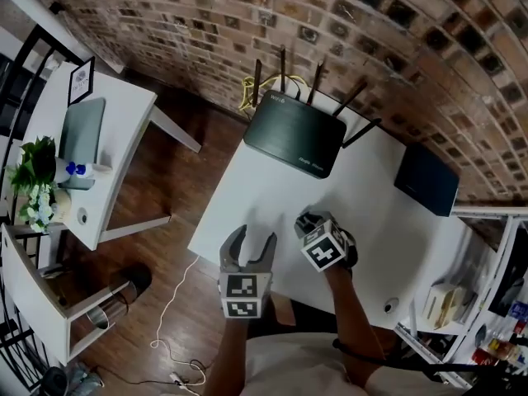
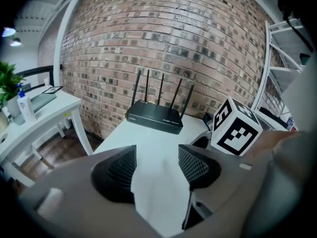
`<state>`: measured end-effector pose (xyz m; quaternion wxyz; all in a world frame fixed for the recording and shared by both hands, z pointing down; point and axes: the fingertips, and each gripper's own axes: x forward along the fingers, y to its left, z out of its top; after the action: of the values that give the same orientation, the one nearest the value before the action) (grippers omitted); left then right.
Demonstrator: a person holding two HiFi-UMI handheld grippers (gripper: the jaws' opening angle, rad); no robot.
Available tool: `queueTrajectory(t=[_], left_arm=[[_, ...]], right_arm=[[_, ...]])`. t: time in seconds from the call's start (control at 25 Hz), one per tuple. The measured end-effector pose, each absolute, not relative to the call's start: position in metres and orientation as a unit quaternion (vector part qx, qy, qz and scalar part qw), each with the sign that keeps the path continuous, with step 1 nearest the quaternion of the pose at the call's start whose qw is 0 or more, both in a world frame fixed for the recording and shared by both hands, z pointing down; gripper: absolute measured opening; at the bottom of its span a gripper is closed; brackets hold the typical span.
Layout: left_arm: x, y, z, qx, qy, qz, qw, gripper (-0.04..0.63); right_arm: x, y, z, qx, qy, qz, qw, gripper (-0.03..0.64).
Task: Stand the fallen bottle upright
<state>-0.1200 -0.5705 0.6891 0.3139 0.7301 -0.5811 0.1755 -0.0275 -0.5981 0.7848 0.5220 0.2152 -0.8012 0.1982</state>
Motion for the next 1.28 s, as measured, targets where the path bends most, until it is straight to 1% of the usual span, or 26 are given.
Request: queueTrajectory(t=[0.16,0.28,0.52,0.92,1.12,1.28], left_arm=[[-0.126,-0.570,0.681,0.730,-0.585,0.164,0.312,0.278],[-0.123,-0.572,0.668,0.741,-0.580,0.158,0.299,0.275],[-0.099,-0.571,0.646,0.775,-0.549,0.150,0.276,0.273],[-0.011,-0.564,0.610,0.855,-0.438,0.143,0.237,0.270],[0.033,-0.546,0.604,0.883,-0.387,0.155,0.217,0.270],[0.043,-0.528,0.603,0.892,-0.364,0.167,0.208,0.270]], right_arm=[[-0.025,-0.598,0.776,0.230,-0.802,0.198,0.514,0.097],[-0.018,-0.598,0.756,0.263,-0.807,0.203,0.487,0.087],[0.005,-0.590,0.712,0.306,-0.841,0.196,0.401,0.083],[0.083,-0.549,0.650,0.444,-0.845,0.189,0.229,0.084],[0.106,-0.516,0.641,0.476,-0.846,0.166,0.173,0.084],[0.120,-0.494,0.642,0.506,-0.837,0.158,0.139,0.085]])
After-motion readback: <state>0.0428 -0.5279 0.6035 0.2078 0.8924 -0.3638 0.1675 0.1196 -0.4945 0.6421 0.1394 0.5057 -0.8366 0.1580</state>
